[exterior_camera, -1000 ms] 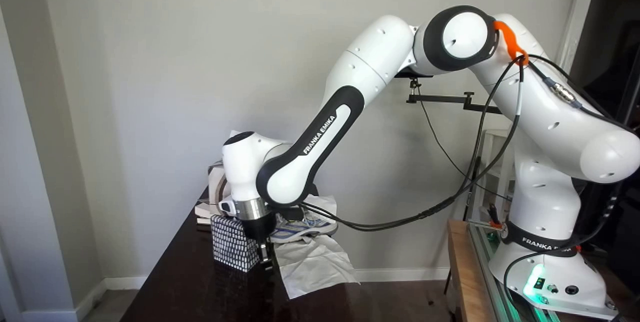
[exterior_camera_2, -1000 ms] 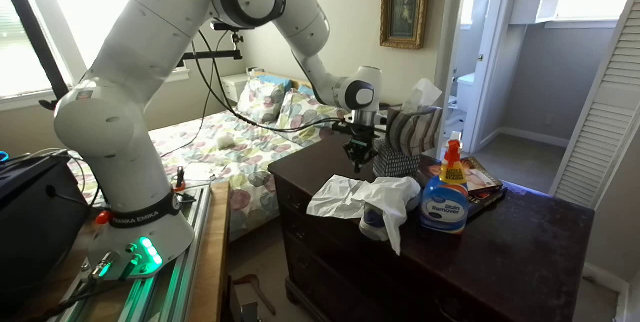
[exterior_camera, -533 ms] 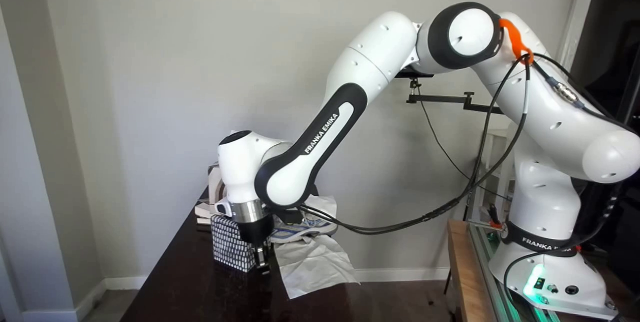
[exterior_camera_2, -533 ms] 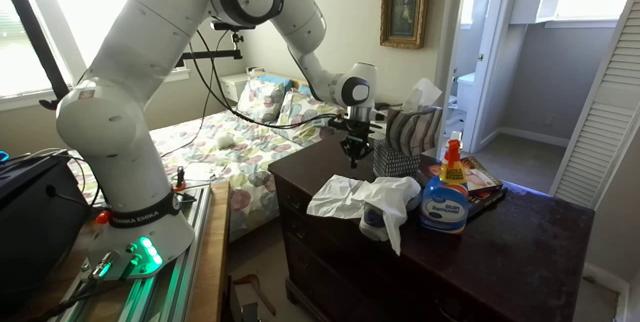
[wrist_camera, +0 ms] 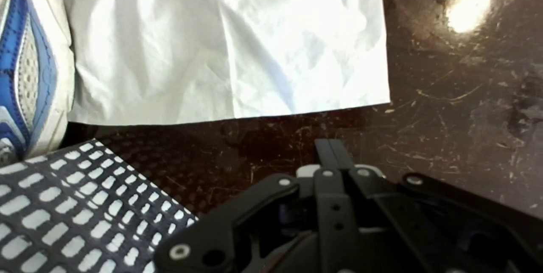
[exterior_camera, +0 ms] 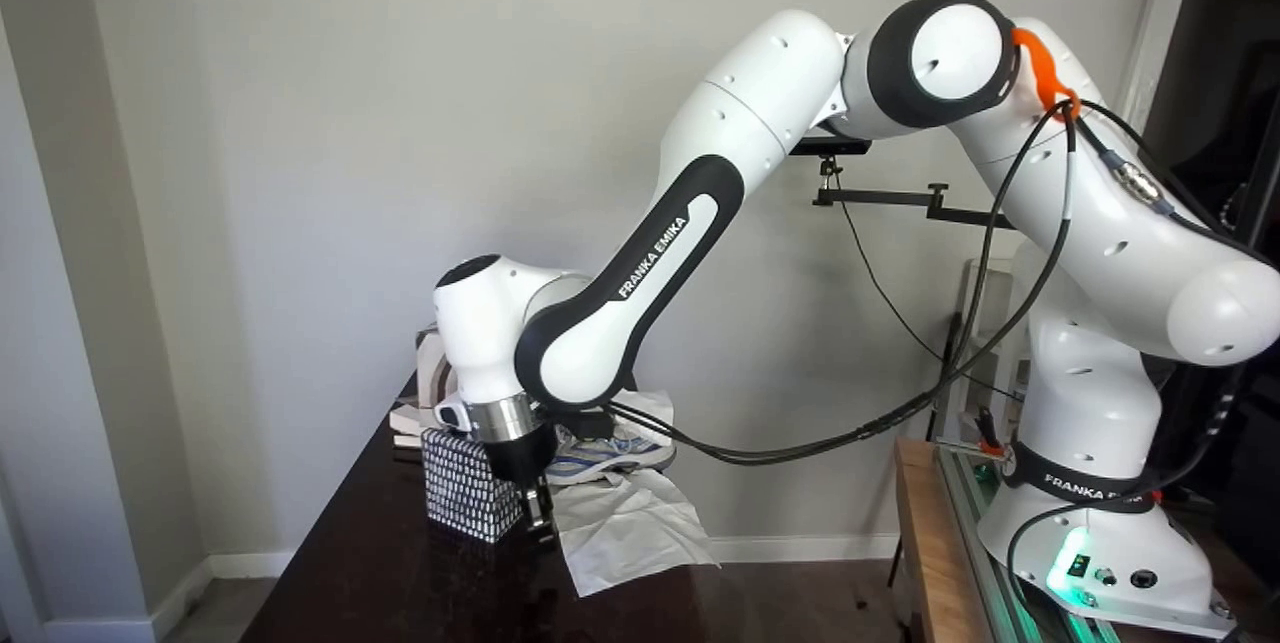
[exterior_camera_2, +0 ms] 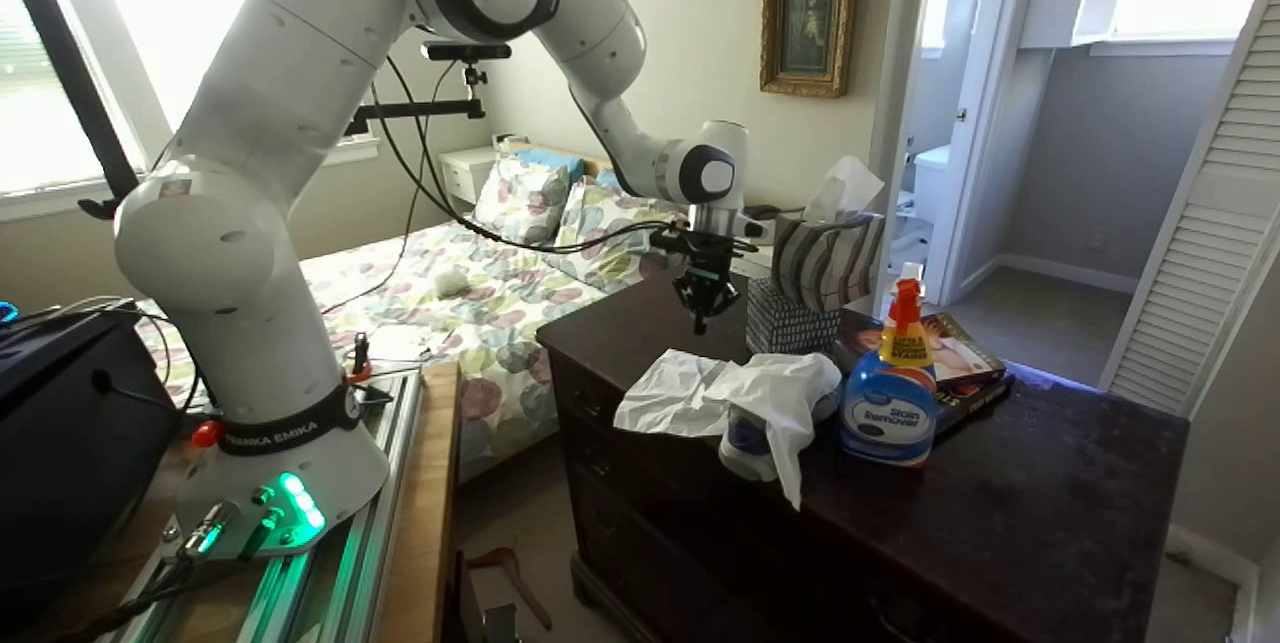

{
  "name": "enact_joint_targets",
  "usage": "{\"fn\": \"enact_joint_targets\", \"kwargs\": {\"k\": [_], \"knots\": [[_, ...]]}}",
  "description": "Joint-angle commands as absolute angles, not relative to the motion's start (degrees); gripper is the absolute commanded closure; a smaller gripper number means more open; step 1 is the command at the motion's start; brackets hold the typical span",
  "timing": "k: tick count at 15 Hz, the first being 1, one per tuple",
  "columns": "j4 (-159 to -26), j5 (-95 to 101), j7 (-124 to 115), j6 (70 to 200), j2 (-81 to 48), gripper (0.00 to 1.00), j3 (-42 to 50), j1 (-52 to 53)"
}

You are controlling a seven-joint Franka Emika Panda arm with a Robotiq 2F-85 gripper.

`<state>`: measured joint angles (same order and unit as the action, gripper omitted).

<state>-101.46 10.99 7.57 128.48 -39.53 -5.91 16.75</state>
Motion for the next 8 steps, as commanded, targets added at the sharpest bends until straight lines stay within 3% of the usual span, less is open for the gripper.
{"fn": "enact_joint_targets", "kwargs": {"k": [1, 3, 4, 5, 6, 8], "knots": [[-106.89, 12.25, 7.05, 128.96, -35.57, 1.00, -6.44, 15.71], [-108.49, 11.94, 7.39, 129.37, -34.54, 1.00, -6.81, 15.31], [-108.99, 11.41, 7.55, 129.48, -33.97, 0.74, -7.16, 14.97], [-109.50, 10.91, 6.91, 129.49, -33.34, 0.73, -7.27, 14.81], [-106.05, 11.54, 7.20, 128.30, -36.28, 0.93, -6.99, 15.16], [-106.90, 11.52, 7.20, 128.30, -35.29, 0.79, -7.08, 15.02]]}}
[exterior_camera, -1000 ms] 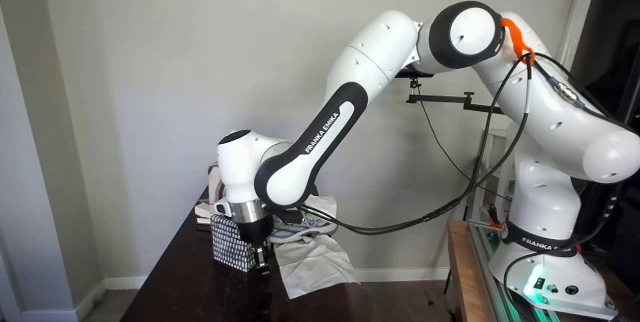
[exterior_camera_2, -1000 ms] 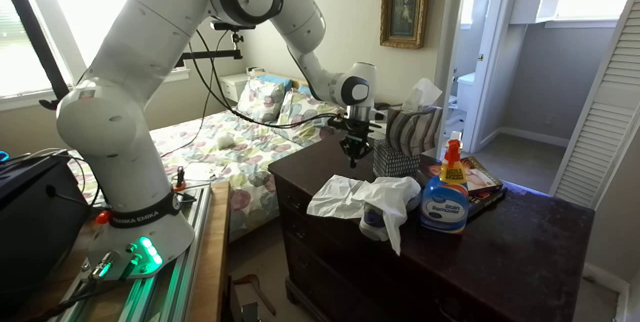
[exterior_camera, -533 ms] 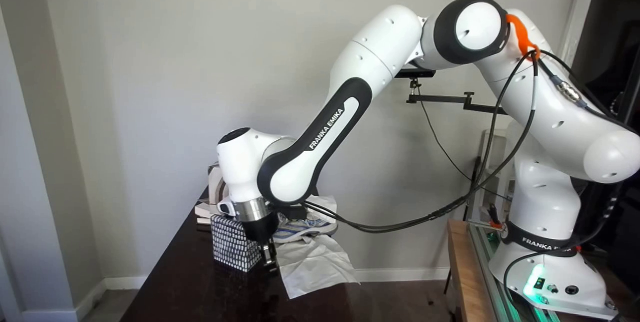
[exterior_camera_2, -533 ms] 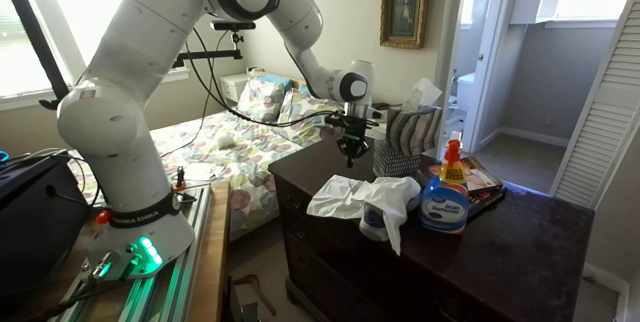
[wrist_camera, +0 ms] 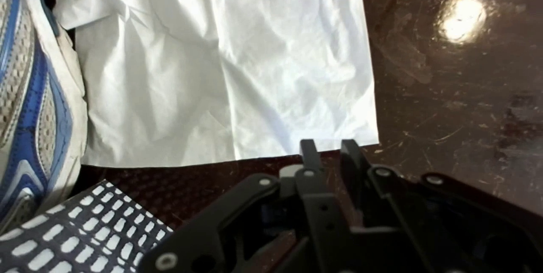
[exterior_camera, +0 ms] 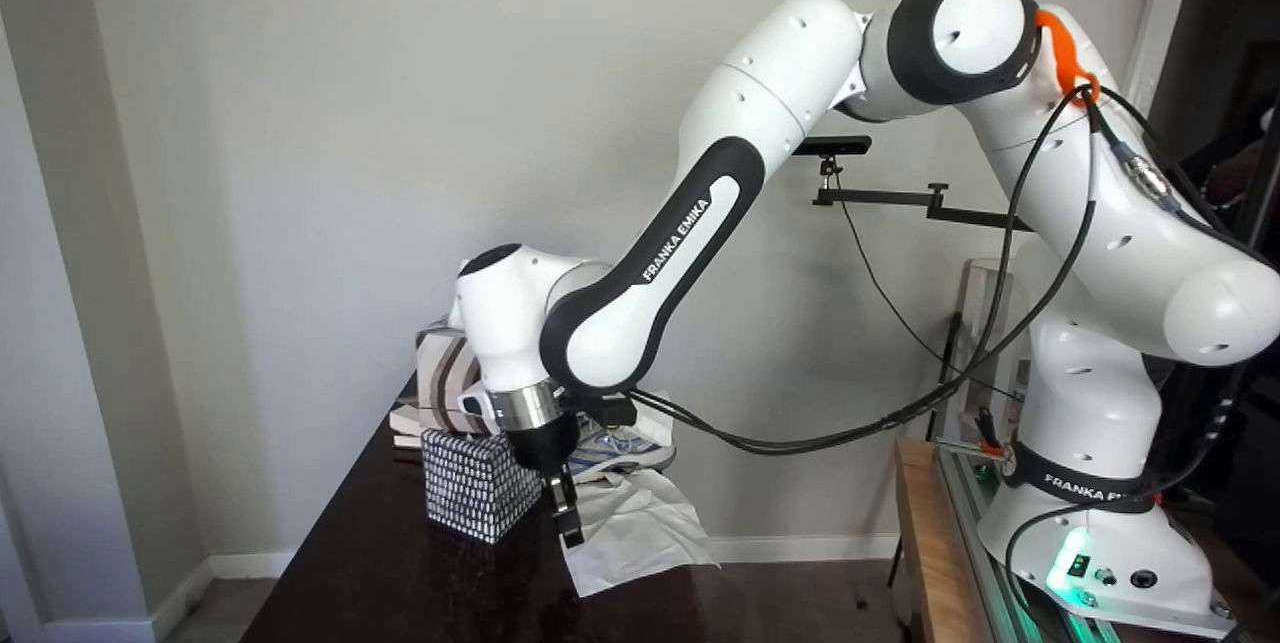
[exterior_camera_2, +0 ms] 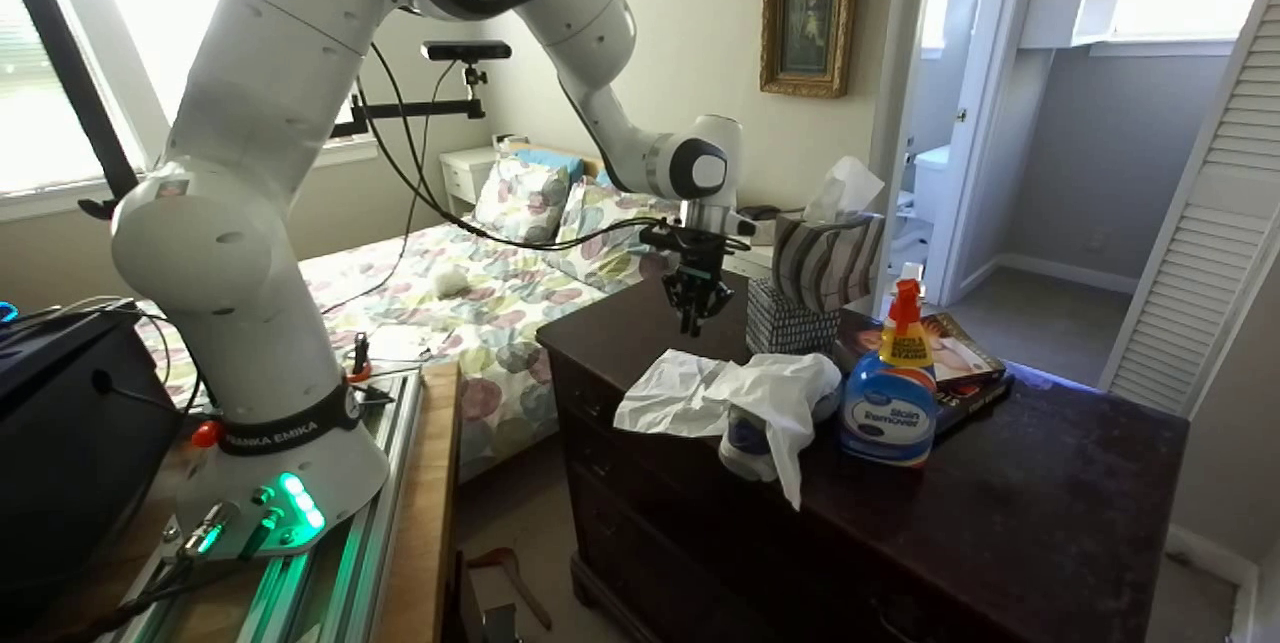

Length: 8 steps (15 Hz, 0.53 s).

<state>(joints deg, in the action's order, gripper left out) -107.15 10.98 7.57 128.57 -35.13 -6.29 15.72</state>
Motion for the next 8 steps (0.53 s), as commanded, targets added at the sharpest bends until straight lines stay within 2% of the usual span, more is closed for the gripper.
{"fn": "enact_joint_targets", "kwargs": {"k": [1, 6, 7, 8], "knots": [[-107.11, 11.52, 7.20, 128.31, -35.03, 0.74, -7.10, 15.00], [-107.52, 11.52, 7.20, 128.33, -34.80, 0.73, -7.13, 14.98], [-108.32, 11.68, 7.37, 129.17, -34.35, 0.48, -7.06, 14.82], [-108.38, 11.38, 7.00, 129.00, -34.34, 0.48, -7.20, 14.92]]}}
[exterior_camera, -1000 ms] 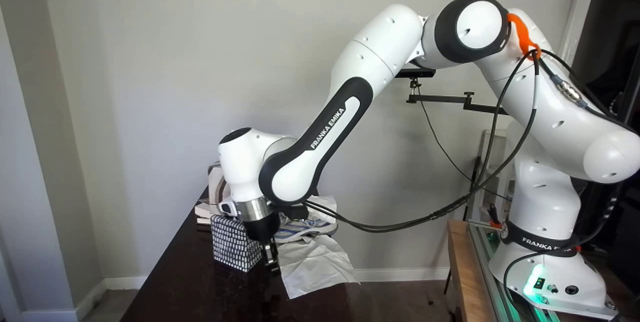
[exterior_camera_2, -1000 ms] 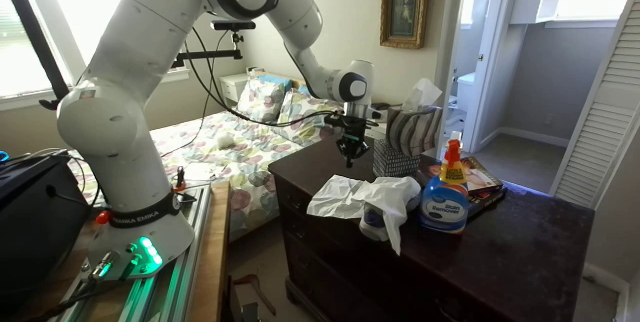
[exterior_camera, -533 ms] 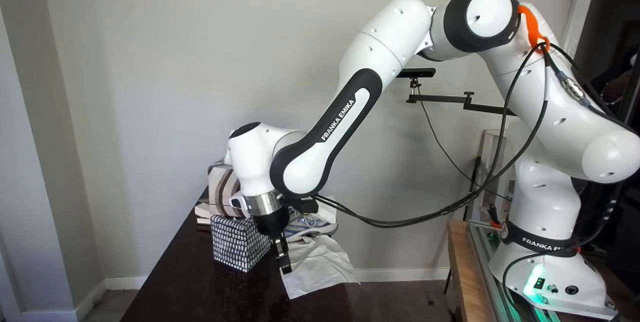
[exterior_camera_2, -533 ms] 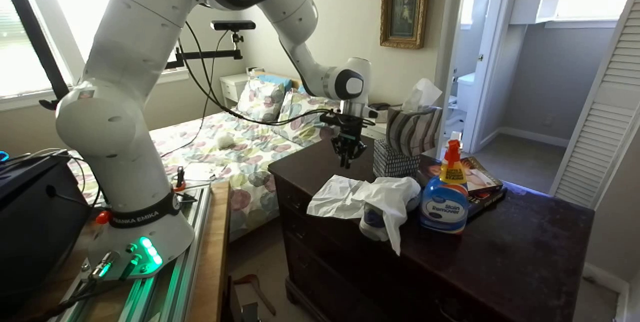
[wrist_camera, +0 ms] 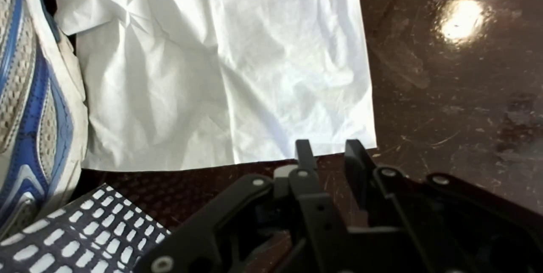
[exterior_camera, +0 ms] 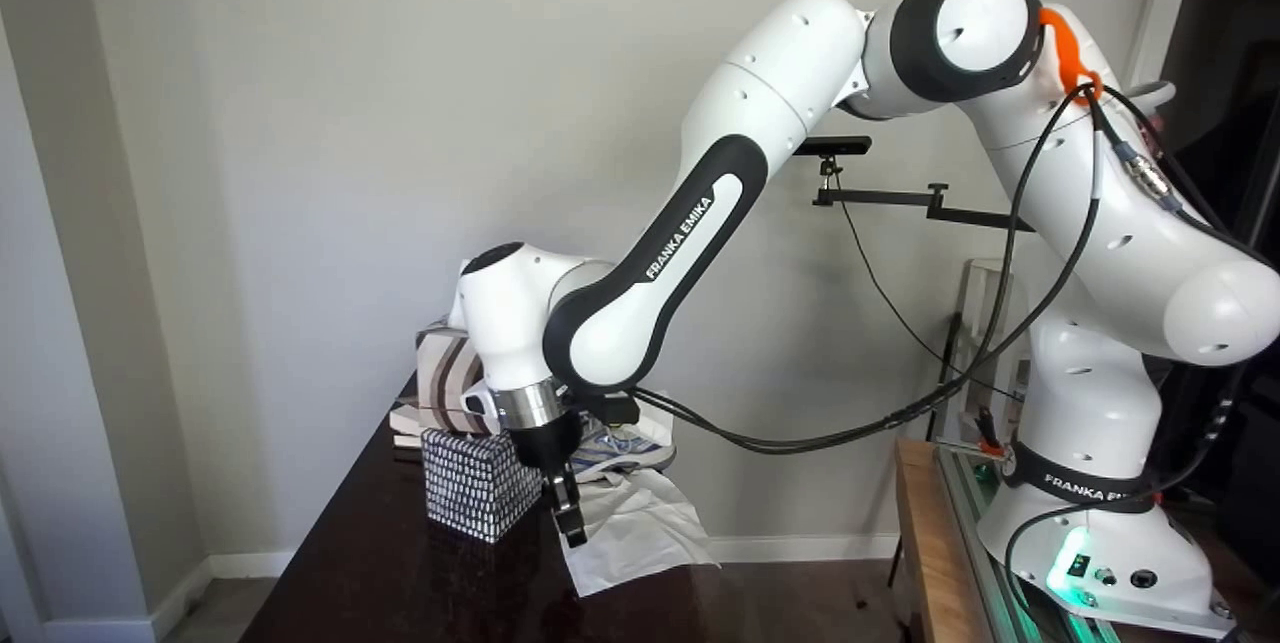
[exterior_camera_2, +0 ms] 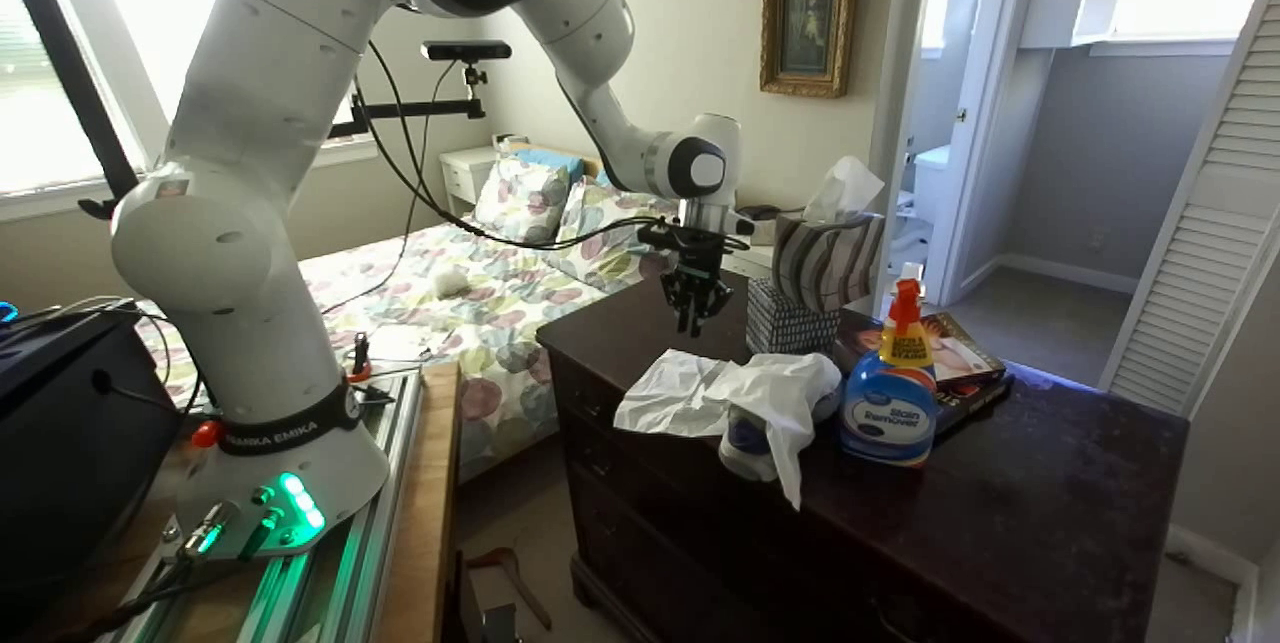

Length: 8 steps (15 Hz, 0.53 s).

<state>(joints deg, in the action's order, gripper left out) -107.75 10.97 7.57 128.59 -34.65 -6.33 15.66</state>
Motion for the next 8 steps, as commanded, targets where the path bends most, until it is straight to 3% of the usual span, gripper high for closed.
{"fn": "enact_joint_targets", "kwargs": {"k": [1, 6, 8], "knots": [[-108.20, 10.56, 6.92, 128.10, -34.45, 0.42, -7.74, 14.98], [-109.72, 10.92, 2.73, 126.67, -34.52, 0.08, -8.54, 17.07], [-111.42, 12.17, 0.36, 128.23, -35.23, 0.00, -8.06, 18.22]]}}
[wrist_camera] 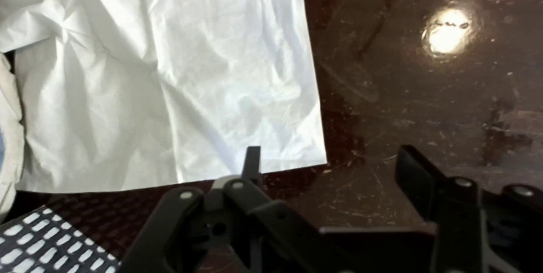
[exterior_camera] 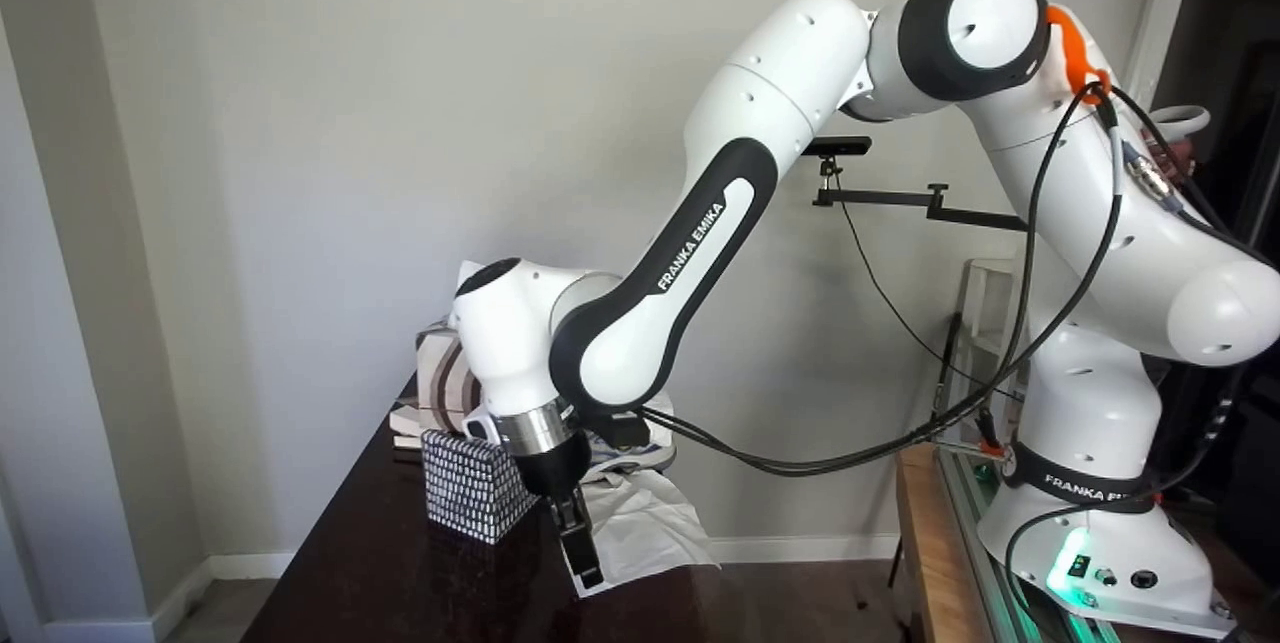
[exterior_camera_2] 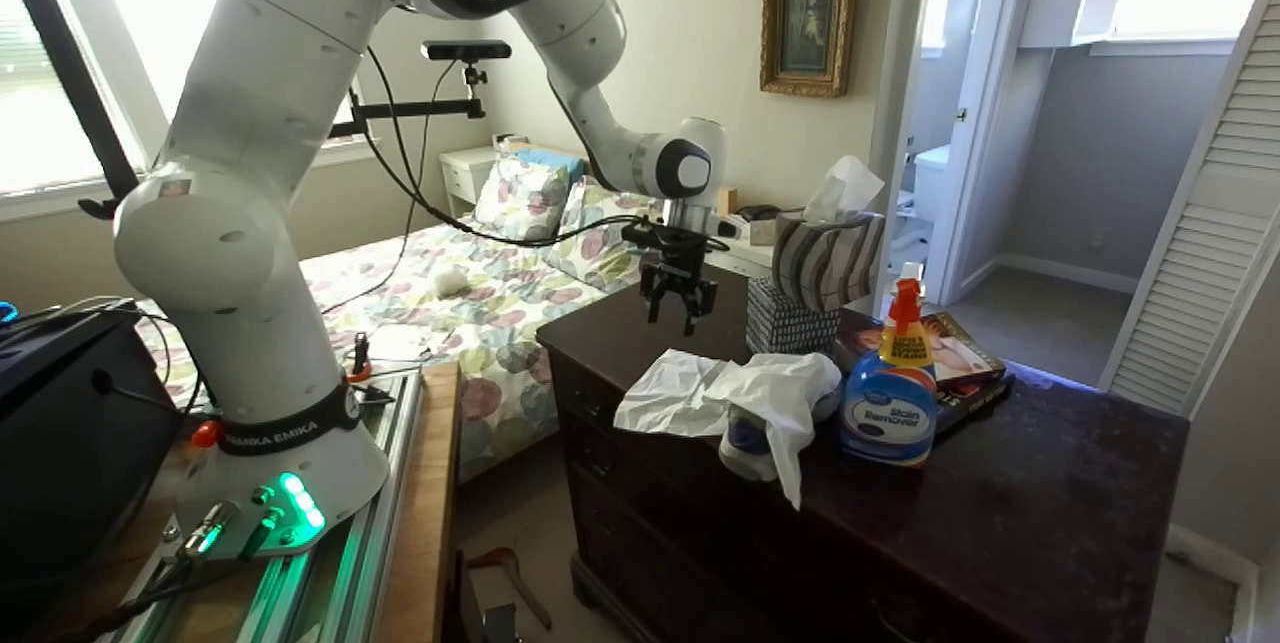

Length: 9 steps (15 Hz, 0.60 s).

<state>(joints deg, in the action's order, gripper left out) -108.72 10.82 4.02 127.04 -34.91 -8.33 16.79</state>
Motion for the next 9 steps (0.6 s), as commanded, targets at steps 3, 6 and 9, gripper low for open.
{"fn": "enact_joint_targets", "kwargs": {"k": [3, 6, 9], "knots": [[-114.68, 13.78, -4.14, 130.56, -34.90, 0.00, -6.76, 19.82], [-117.81, 16.38, -8.64, 133.07, -33.87, 0.00, -4.91, 21.03], [-120.31, 18.91, -12.07, 134.78, -32.59, 0.00, -2.98, 21.53]]}}
